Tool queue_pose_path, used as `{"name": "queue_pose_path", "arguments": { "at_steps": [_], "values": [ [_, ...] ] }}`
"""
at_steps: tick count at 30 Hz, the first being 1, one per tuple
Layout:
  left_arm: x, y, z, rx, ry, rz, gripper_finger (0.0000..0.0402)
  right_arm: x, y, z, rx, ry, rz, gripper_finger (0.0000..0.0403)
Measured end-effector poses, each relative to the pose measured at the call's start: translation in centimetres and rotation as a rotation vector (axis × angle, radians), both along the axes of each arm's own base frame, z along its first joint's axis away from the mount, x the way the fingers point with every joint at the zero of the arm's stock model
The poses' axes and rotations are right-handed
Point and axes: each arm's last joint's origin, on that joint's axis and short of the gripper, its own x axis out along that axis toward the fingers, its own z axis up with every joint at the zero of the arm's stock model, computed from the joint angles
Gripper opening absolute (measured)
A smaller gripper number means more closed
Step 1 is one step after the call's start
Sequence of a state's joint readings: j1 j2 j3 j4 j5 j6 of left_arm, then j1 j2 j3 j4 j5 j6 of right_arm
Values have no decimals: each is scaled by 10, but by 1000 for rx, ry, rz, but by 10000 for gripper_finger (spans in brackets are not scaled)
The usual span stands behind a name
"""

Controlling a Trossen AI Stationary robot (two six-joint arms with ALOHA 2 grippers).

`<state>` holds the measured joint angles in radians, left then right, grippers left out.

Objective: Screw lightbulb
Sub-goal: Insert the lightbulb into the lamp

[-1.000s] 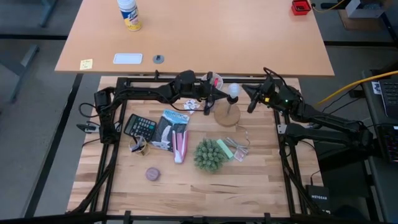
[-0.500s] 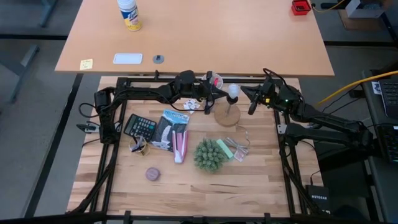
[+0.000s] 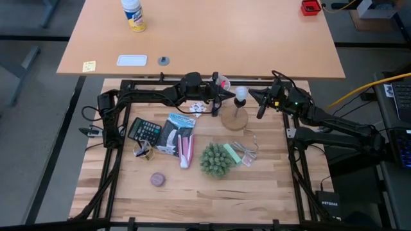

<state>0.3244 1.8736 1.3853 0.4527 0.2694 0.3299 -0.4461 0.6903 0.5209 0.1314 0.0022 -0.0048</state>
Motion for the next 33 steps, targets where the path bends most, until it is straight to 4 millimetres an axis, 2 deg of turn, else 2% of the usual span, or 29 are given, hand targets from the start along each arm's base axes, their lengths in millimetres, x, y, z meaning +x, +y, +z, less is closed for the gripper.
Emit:
{"name": "queue_pose_path", "arguments": {
  "at_steps": [22, 33],
  "values": [
    [0, 2, 0, 1, 2, 41, 5, 0, 3, -2, 40, 12, 84, 17],
    [0, 1, 0, 13, -1, 35, 5, 2, 7, -3, 75, 6, 234, 17]
  ]
}}
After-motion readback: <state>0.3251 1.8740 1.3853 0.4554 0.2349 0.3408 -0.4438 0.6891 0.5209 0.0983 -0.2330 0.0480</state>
